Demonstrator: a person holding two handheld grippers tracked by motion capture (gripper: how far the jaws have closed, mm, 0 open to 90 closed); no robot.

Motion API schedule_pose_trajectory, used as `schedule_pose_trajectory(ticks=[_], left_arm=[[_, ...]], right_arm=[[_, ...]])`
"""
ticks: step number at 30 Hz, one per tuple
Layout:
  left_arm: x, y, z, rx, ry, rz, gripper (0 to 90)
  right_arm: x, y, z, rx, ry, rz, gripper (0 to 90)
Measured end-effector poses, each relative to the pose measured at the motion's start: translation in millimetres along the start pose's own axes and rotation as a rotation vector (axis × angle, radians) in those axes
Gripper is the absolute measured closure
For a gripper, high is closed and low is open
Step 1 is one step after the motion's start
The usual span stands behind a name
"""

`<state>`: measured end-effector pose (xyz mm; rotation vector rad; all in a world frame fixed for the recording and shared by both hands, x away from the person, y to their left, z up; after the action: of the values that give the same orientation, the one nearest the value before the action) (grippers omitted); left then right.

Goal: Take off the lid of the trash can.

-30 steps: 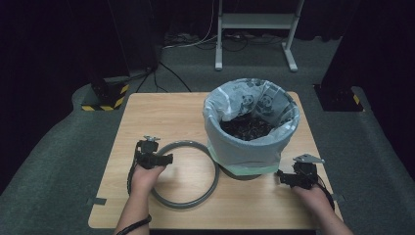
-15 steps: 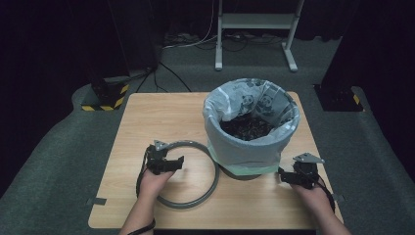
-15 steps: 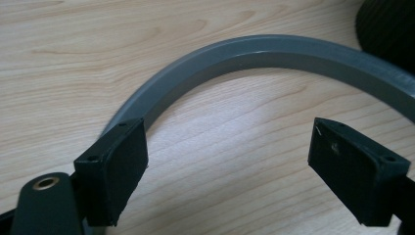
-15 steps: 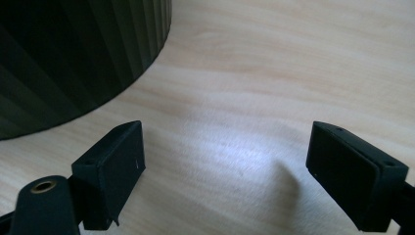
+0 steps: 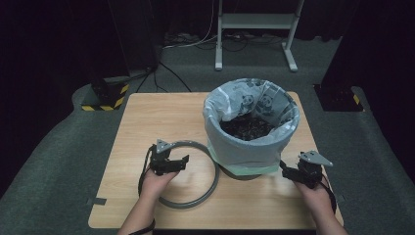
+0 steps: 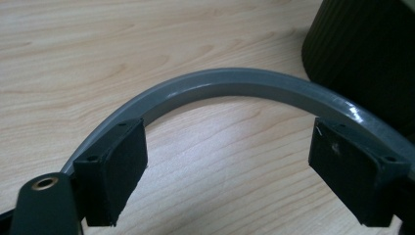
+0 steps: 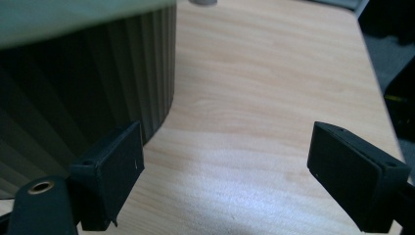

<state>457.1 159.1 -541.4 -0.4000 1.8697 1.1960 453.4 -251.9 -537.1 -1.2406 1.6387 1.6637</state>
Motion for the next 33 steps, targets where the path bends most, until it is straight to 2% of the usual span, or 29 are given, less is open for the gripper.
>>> schedule_pose_trajectory(ticks=[9,14,19,20,22,25,30,33], left_arm=[[-9.5,-3.2,-13.2,0.015,-0.037,-0.04,14.1],[-20.0,0.7,-24.0,0.046,-0.059,-0.101,13.9],[-30.0,8.1,-28.7,0.034,-0.082,-0.161,13.1],[-30.0,8.1,-28.7,0.034,-0.082,-0.161,12.8],[-37.5,15.2,-30.4,0.033,-0.082,-0.207,12.8],[-41.1,20.9,-32.7,0.046,-0.075,-0.236,12.8],[-46.8,27.6,-35.3,0.043,-0.087,-0.277,12.8],[-52.7,34.5,-39.9,0.045,-0.097,-0.323,12.8]], right_arm=[[-23.1,16.9,-7.3,0.017,0.011,-0.112,13.5],[-36.4,27.8,-12.2,0.025,-0.001,-0.166,13.6],[-49.1,38.0,-13.3,0.031,-0.002,-0.225,13.6],[-51.8,39.9,-12.7,0.032,0.005,-0.24,13.5],[-55.2,42.5,-11.1,0.031,0.015,-0.259,13.4],[-60.7,46.5,-8.6,0.033,0.031,-0.29,13.3],[-67.2,53.7,-6.4,0.034,0.028,-0.33,13.2],[-72.2,61.4,-6.1,0.039,0.021,-0.364,13.2]])
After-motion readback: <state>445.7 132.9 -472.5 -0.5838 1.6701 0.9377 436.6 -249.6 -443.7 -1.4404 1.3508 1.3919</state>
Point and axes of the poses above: each handheld gripper's, and its own axes: y roughly backward along the jaws, x roughly out of its underside, z roughly to its left, the point moved 9 cm from there along -y, roughly forward along the jaws, and after that the axes turned 6 degrees about x, right-handed, at the moved point
